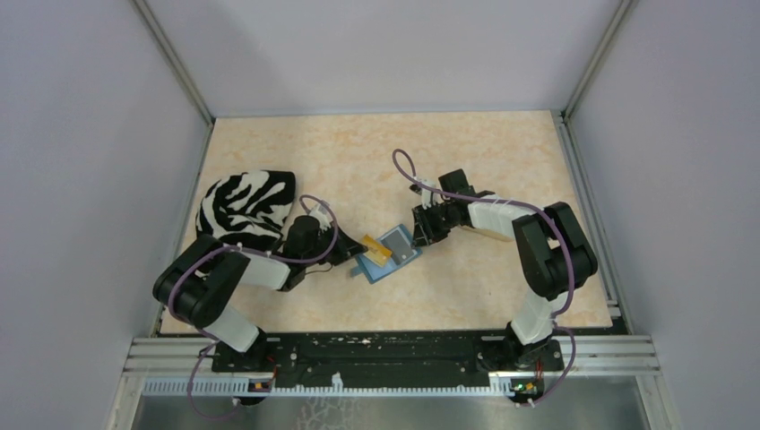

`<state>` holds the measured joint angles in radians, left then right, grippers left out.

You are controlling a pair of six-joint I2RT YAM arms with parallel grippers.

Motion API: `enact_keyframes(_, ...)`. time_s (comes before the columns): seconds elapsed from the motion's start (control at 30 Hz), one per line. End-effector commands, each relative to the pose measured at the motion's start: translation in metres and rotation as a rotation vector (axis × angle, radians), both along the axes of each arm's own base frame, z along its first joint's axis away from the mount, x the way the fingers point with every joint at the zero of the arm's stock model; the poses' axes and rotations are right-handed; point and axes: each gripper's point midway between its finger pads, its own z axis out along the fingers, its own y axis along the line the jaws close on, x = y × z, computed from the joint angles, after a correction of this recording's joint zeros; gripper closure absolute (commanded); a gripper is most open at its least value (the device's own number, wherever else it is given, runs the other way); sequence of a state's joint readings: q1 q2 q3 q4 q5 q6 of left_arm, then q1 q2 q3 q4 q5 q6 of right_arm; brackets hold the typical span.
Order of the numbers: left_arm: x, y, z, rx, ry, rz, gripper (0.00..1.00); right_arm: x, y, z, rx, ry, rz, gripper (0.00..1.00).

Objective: Put the credit cards into the card holder
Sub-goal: Insert the credit card into the card holder.

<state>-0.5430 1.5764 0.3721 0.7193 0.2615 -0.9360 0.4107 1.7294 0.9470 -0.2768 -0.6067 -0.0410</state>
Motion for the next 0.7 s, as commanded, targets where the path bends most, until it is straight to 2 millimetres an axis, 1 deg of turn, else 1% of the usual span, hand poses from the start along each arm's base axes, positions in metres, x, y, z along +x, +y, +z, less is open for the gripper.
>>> enact_keyframes(0.0,0.004,0.001,-0.01,0.046,0.012,-0.009,1.0,0.002,0.006,0.008,0.027,-0.02,0.011,0.72)
enact_keyframes(0.33,0.003,-0.01,-0.015,-0.006,0.04,-0.044,1.0,0.002,0.007,0.009,0.032,-0.02,0.012,0.72)
enact_keyframes(0.67,-0.011,-0.024,-0.023,-0.066,0.106,-0.129,1.0,0.001,0.007,0.01,0.038,-0.018,0.017,0.72)
